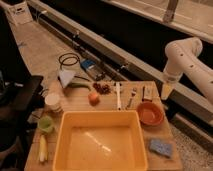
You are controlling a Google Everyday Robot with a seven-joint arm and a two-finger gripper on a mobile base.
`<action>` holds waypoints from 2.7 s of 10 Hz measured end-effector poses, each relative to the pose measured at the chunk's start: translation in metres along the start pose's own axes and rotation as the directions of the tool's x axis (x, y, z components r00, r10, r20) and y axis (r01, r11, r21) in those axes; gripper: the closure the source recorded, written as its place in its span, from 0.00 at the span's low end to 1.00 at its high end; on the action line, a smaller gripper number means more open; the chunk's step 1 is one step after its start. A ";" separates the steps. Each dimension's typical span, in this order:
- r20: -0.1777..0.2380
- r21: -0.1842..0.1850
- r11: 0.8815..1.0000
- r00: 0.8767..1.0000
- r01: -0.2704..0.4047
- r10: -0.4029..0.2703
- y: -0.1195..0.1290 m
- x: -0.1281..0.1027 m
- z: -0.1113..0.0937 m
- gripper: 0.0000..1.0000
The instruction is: Stack cups on top of each other
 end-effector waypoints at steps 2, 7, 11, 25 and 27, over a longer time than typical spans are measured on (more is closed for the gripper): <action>0.000 0.000 1.000 1.000 0.000 0.000 0.000 0.000 0.000 0.20; 0.000 0.000 1.000 1.000 0.001 -0.001 0.000 0.000 0.000 0.20; -0.013 0.060 0.997 0.998 0.057 -0.057 -0.008 -0.005 -0.023 0.20; 0.076 0.138 0.872 0.873 0.470 -0.483 0.075 -0.196 -0.079 0.20; 0.075 0.138 0.873 0.874 0.468 -0.480 0.075 -0.195 -0.078 0.20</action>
